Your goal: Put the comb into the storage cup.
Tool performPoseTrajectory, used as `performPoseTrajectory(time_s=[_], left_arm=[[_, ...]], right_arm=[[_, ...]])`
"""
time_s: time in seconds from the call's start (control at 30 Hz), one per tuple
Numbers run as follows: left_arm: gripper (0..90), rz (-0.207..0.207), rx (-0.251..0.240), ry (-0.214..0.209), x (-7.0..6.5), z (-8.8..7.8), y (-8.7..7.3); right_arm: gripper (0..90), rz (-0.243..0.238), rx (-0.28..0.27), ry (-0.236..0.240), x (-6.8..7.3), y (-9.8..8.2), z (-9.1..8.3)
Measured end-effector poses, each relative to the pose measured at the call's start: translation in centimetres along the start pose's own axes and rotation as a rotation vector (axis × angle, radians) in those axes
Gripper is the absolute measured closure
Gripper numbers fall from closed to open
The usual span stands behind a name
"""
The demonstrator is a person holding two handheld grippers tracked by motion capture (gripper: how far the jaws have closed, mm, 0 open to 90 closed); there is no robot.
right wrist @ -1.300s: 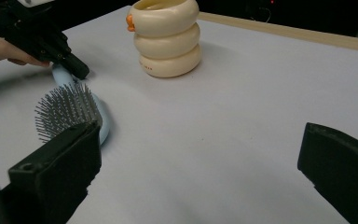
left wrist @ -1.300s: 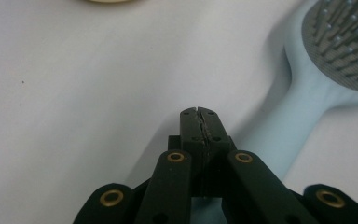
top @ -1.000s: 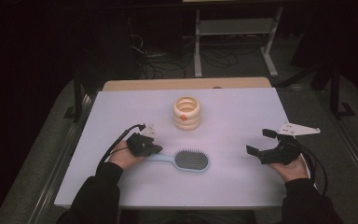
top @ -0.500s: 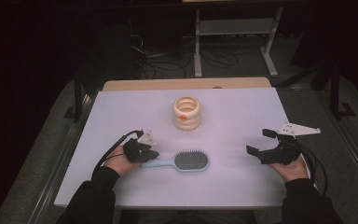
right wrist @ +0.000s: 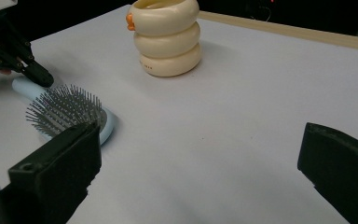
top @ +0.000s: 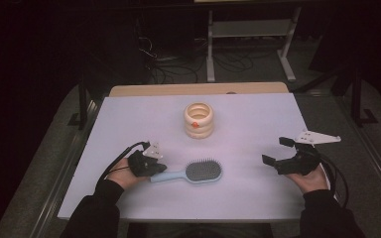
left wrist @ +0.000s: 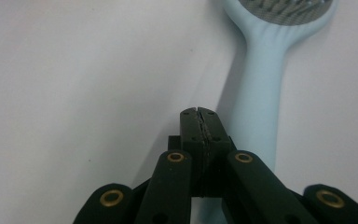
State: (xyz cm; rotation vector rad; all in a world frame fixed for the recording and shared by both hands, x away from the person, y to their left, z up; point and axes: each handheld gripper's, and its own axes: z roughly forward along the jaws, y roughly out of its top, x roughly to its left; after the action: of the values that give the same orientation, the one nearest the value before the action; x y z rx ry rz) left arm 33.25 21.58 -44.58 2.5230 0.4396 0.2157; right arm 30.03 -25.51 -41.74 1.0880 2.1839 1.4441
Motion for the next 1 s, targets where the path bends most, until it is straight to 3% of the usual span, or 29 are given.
performPoseTrajectory(time_s=[0.63, 1.0], left_arm=[[89.6, 0.020, 0.002, -0.026, -0.8, -3.0, -1.1], [88.2, 0.096, 0.044, -0.033, -1.5, -4.3, 0.9]], right_arm=[[0.0, 0.000, 0.001, -0.002, 0.0, 0.0, 0.0], [0.0, 0.001, 0.002, -0.002, 0.0, 0.0, 0.0]])
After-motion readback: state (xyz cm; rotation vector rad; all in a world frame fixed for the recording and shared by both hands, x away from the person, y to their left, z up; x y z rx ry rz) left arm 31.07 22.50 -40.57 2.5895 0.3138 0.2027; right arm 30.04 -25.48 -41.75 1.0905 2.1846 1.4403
